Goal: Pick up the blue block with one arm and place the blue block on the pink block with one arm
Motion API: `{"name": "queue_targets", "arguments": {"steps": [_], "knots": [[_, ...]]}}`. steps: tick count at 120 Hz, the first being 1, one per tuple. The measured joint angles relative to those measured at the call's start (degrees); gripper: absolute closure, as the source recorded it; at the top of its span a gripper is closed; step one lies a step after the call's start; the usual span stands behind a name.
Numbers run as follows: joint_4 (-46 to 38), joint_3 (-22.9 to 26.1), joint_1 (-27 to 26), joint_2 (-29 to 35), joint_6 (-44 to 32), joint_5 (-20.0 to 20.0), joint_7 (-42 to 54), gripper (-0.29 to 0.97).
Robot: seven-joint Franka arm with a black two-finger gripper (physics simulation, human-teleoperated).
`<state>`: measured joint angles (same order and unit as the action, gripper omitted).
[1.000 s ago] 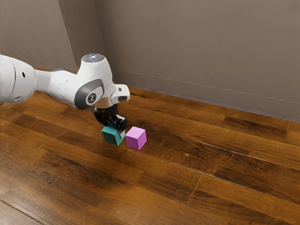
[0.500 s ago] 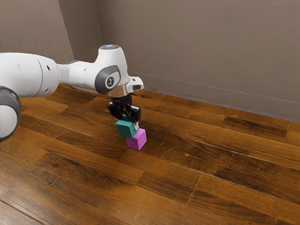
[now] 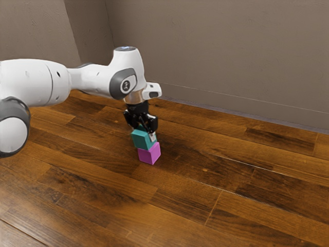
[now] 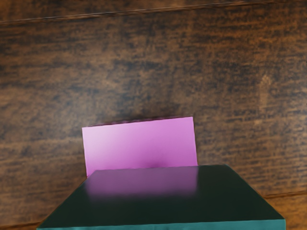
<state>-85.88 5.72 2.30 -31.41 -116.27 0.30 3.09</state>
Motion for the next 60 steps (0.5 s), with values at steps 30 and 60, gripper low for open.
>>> {"name": "queue_targets", "arguments": {"steps": [30,60], "knots": [[0.59,0.02,-0.15,-0.44,0.92,-0.02,2.39,0.35],[3.78,0.0,-0.15,-2.43,1.94,0.05,4.02,0.35]]}}
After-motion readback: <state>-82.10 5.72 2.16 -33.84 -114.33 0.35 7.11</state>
